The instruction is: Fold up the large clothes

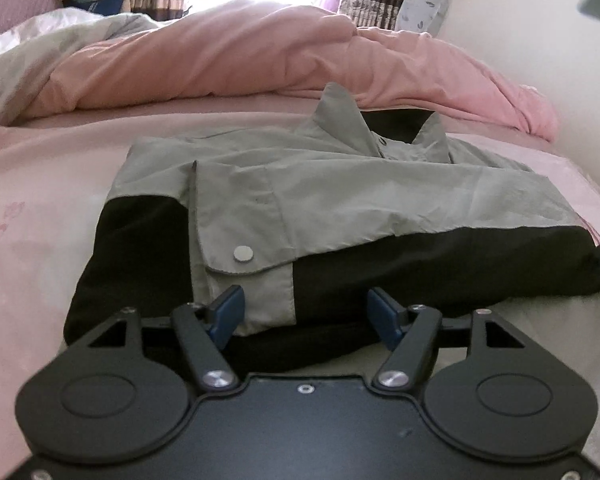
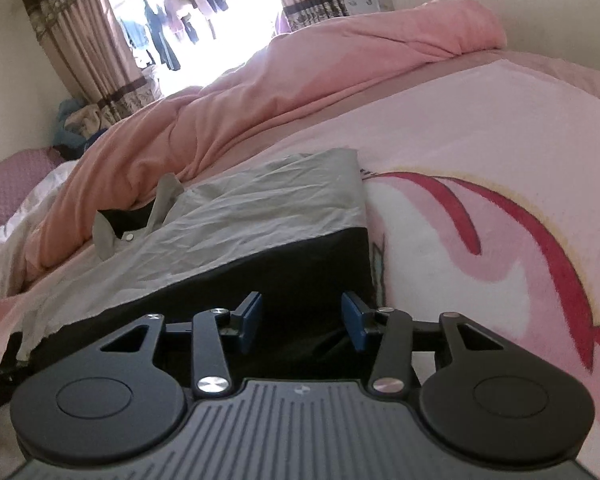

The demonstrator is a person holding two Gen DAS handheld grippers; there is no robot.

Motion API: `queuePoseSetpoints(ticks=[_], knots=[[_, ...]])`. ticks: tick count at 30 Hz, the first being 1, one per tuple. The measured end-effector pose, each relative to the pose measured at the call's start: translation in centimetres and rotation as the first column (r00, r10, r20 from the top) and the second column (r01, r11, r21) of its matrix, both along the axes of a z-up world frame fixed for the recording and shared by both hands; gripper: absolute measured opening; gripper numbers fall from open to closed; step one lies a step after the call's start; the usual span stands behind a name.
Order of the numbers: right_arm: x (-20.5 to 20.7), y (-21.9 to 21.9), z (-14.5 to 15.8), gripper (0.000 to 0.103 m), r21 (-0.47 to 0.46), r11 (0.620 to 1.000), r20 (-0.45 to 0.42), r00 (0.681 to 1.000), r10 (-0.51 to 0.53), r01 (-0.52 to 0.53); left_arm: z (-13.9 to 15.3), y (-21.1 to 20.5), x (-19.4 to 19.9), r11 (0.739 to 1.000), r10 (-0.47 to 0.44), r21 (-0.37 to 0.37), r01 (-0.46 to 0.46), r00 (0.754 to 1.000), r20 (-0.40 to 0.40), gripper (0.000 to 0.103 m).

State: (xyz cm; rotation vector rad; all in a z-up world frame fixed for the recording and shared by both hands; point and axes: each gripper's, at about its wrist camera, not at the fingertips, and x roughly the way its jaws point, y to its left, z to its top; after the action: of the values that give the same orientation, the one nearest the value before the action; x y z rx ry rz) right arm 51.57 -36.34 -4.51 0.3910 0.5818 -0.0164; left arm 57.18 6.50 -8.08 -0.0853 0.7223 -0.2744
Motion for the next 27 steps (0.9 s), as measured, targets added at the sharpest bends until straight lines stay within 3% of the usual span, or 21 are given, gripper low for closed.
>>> queuePoseSetpoints(ticks=[2, 5, 8, 12, 16, 20, 23, 27], knots=[[-0.5, 0.1, 0.7, 0.056, -0.003, 1.000, -0.018, 1.000, 0.002, -0.002, 0.7, 0.7, -0.4, 1.000, 0.014, -0.026, -0.015, 0.999, -0.033, 0.069], [-3.0, -0.6, 2.0, 0.060, 0.077, 0.997, -0.003, 1.000, 0.028, -0.028, 2.0, 2.2, -2.1, 0.998, 0.021, -0.057, -0.024, 0.999, -0.046, 0.073], [-7.1, -2.0, 2.7, 0.064, 0.149, 0.987, 0.012, 0.998, 0.057, -0.058, 3.8, 4.0, -5.9, 0.999, 0.028, -0.036, -0.028, 0.999, -0.021, 0.077], [-13.3, -4.0, 2.4, 0.067, 0.198, 0.977, 0.008, 0.997, 0.082, -0.082, 4.9, 7.8, -12.4, 0.996, 0.045, -0.082, -0.046, 0.999, -0.017, 0.082], [-19.9, -6.1, 1.4, 0.067, 0.196, 0.978, -0.036, 0.996, 0.086, -0.077, 3.6, 11.8, -19.3, 0.987, 0.074, -0.138, -0.084, 0.994, -0.079, 0.083], [-25.2, -7.5, 0.5, 0.067, 0.230, 0.968, -0.072, 0.990, 0.121, -0.102, 1.6, 14.3, -25.5, 0.986, 0.093, -0.126, -0.111, 0.986, -0.136, 0.083], [-27.9, -7.6, -0.4, 0.067, 0.254, 0.959, -0.085, 0.985, 0.153, -0.127, 0.7, 15.2, -29.4, 0.981, 0.100, -0.151, -0.125, 0.982, -0.159, 0.083], [-29.8, -7.0, -1.7, 0.067, 0.277, 0.951, -0.101, 0.980, 0.171, -0.137, -0.2, 15.5, -32.4, 0.965, 0.072, -0.236, -0.115, 0.981, -0.182, 0.083]])
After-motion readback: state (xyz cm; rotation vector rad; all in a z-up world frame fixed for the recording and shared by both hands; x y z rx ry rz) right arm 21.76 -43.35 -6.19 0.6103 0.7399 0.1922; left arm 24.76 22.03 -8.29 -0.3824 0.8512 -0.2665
